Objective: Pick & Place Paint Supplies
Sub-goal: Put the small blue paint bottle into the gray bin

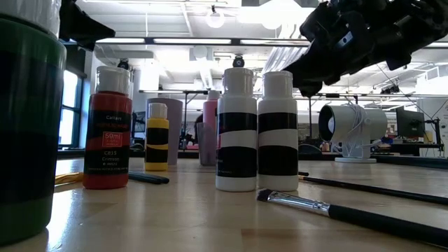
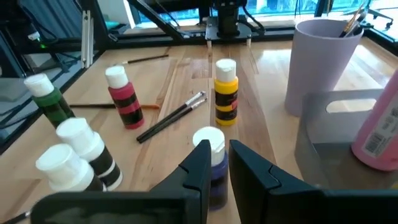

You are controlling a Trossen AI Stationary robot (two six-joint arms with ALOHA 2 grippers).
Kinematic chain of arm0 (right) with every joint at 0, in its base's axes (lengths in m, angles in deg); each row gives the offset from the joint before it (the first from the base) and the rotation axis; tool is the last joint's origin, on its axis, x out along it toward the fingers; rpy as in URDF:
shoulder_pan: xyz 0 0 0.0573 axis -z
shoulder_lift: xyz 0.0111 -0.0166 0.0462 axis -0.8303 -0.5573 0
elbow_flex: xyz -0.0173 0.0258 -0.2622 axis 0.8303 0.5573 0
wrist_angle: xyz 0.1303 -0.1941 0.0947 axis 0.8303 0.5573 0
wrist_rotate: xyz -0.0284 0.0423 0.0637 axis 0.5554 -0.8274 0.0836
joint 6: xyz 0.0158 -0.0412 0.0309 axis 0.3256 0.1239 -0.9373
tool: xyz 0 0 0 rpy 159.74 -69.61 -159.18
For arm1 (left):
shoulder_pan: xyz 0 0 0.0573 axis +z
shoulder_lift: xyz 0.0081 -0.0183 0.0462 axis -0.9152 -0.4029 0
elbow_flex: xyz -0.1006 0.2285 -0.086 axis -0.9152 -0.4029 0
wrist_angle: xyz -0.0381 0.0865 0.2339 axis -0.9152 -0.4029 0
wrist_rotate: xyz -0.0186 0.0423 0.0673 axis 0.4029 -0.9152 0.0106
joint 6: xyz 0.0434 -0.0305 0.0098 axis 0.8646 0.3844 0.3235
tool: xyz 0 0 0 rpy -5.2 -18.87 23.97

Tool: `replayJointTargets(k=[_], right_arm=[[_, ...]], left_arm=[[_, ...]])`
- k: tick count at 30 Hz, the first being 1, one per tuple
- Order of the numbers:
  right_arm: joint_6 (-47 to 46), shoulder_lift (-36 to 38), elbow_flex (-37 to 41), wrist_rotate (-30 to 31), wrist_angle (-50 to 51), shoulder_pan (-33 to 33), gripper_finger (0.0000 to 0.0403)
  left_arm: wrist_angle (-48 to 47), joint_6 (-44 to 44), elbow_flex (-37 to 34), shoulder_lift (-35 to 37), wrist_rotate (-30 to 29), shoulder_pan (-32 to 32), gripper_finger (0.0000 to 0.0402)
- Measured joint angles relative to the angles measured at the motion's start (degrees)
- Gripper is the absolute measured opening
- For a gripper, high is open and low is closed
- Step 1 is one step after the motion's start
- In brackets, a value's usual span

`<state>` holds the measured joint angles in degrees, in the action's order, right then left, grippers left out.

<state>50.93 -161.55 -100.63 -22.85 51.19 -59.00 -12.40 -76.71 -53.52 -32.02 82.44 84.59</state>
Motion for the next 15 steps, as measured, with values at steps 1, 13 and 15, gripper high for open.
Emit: replayJointTargets(k=[1, 13, 15], right_arm=[[0.02, -0.81, 0.00, 0.00, -1.10, 0.00, 0.0048], [-2.43, -6.36, -0.72, 0.16, -2.51, 0.00, 0.0048], [-2.39, -6.36, -0.72, 1.64, -3.07, 0.00, 0.0048]], left_arm=[[0.01, 0.00, 0.00, 0.00, 0.00, 0.00, 0.0003], [-1.05, -0.01, 0.00, 0.00, 0.00, 0.00, 0.0003], [-0.96, -0.02, 0.00, 0.00, 0.00, 0.00, 0.0003]])
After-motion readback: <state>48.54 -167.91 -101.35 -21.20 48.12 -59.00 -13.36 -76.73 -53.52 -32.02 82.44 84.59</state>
